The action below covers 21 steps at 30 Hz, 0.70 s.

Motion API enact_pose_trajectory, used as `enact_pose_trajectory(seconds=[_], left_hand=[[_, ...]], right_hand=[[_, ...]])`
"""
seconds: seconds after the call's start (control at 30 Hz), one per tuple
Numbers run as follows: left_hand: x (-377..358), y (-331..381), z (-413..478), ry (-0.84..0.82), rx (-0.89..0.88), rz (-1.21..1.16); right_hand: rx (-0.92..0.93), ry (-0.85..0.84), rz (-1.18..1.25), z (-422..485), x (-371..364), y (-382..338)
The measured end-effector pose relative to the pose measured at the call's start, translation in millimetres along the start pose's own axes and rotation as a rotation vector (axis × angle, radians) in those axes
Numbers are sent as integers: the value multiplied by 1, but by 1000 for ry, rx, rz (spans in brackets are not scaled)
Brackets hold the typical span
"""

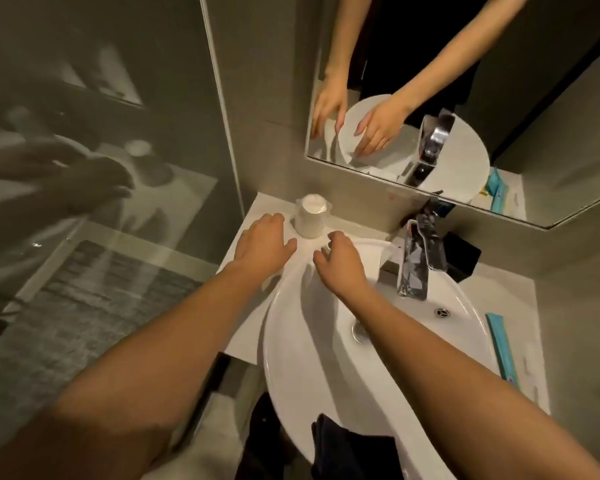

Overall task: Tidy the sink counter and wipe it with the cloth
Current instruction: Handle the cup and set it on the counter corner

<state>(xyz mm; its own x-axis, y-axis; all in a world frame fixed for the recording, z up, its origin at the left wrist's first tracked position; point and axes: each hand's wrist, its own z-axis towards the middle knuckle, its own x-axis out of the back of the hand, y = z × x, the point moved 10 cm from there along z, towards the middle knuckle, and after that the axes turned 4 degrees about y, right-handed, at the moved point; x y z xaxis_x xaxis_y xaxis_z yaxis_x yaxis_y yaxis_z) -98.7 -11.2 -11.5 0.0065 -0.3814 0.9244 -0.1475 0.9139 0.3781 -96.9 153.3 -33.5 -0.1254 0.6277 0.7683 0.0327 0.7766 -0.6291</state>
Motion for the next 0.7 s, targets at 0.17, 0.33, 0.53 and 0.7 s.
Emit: enact_pose_trajectory(seconds=[0.17, 0.33, 0.53, 0.7], left_hand=[[-23, -14, 58, -125, -2, -63], [-50, -12, 99, -201, -22, -169], [-76, -2, 120, -237, -64, -281], [-86, -1, 123, -214, -82, -320]], right_hand=[[-97, 30, -40, 68, 4, 3], [-154, -52, -92, 111, -10, 17], [-174, -130, -60, 129, -32, 29], [-169, -108, 11, 131, -39, 31]])
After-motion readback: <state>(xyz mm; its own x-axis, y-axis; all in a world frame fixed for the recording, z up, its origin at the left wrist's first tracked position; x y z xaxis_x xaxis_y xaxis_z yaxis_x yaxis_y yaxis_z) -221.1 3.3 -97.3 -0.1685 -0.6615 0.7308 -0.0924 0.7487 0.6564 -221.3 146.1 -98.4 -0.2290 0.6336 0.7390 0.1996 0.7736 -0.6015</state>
